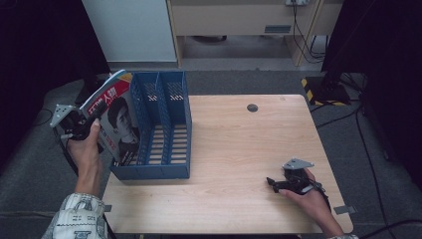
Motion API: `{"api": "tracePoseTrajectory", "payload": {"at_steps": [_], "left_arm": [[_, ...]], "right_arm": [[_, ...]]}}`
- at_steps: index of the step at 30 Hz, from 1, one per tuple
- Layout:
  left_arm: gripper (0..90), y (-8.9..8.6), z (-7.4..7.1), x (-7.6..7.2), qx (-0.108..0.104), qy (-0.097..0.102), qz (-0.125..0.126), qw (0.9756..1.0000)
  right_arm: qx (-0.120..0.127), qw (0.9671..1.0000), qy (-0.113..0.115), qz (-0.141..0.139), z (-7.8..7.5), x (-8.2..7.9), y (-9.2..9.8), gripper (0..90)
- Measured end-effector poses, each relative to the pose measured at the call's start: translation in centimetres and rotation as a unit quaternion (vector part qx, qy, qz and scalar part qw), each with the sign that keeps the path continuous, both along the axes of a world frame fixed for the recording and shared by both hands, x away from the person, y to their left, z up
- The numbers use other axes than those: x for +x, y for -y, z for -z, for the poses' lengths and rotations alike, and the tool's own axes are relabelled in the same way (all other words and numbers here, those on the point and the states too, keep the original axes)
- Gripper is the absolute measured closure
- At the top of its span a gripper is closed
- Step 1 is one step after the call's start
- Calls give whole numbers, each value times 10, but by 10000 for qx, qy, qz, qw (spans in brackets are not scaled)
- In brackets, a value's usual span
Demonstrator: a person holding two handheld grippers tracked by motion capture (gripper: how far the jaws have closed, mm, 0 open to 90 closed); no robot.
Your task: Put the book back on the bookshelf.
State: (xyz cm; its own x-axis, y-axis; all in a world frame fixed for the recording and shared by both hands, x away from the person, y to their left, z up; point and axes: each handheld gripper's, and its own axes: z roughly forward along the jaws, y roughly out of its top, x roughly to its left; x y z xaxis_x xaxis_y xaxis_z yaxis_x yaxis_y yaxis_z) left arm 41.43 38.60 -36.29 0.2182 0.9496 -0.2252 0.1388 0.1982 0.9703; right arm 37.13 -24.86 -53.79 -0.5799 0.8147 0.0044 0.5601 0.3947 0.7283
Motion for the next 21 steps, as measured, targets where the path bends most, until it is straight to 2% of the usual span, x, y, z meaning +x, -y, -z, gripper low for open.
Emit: {"api": "tracePoseTrajectory", "payload": {"at_steps": [21], "left_arm": [[859, -5, 12, -2, -3, -33, -78, 10000]], "right_arm": [[5, 10000, 1, 8, 0, 0, 0, 143]]}}
